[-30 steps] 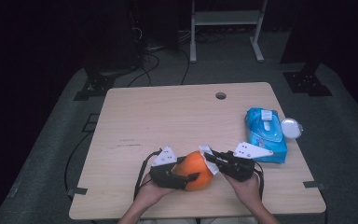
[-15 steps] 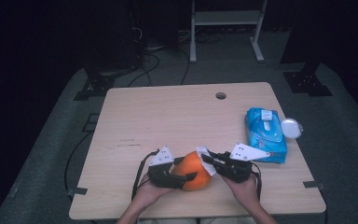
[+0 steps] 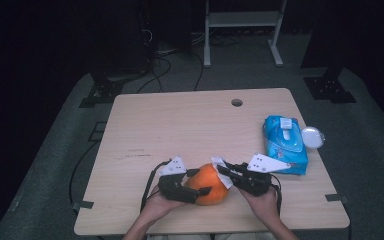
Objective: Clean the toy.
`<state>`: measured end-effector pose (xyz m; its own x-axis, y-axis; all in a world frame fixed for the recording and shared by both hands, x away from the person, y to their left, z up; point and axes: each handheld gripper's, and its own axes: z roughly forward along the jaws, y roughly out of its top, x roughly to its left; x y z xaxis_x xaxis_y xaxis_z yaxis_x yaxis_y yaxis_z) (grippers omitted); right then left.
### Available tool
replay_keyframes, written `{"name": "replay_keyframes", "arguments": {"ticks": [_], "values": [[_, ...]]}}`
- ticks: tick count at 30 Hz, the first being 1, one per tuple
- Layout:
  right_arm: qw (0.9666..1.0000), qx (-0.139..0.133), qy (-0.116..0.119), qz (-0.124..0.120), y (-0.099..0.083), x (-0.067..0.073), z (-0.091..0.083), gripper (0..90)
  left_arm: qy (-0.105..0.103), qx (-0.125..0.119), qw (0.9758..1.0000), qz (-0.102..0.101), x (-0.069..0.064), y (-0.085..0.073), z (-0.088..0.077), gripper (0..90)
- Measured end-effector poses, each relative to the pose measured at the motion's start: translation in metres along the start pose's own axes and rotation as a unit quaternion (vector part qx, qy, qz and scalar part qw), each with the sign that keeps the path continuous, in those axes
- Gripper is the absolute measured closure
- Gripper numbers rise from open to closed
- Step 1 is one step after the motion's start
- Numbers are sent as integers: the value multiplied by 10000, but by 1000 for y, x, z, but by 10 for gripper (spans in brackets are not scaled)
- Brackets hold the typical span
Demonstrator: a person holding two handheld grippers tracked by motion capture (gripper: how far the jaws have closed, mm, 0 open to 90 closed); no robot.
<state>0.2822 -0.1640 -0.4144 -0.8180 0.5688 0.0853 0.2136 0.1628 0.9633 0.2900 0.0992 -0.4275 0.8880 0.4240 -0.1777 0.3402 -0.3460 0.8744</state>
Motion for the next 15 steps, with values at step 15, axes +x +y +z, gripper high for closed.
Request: {"name": "replay_keyframes", "arguments": {"ticks": [15], "values": [[9999, 16, -125, 3, 2, 1, -1, 803, 158, 128, 9993, 313, -5, -1, 2, 373]]}}
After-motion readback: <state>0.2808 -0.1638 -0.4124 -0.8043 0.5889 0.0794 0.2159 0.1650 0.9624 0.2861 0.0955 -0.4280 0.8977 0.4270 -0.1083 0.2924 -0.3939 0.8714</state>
